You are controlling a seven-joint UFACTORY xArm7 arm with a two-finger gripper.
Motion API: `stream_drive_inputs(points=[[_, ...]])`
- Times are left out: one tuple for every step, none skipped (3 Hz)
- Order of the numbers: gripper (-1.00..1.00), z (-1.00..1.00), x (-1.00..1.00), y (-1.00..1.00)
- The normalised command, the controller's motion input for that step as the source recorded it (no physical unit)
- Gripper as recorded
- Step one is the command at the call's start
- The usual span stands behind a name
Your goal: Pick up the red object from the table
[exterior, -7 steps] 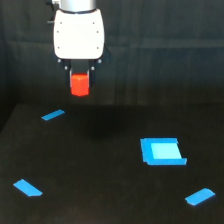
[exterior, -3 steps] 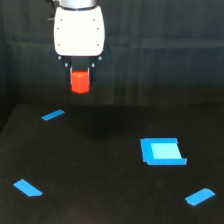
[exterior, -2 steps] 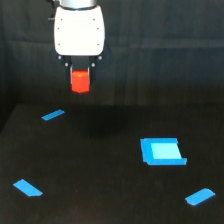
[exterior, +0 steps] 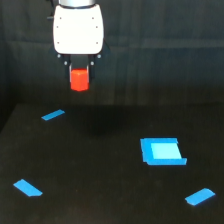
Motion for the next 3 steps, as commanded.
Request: stream_drive_inputs(points=[[-0.99,0.01,0.03,0.08],[-0.98,-0.06,0.07,0.10],[-0.95,0.02,-0.04,0.01]])
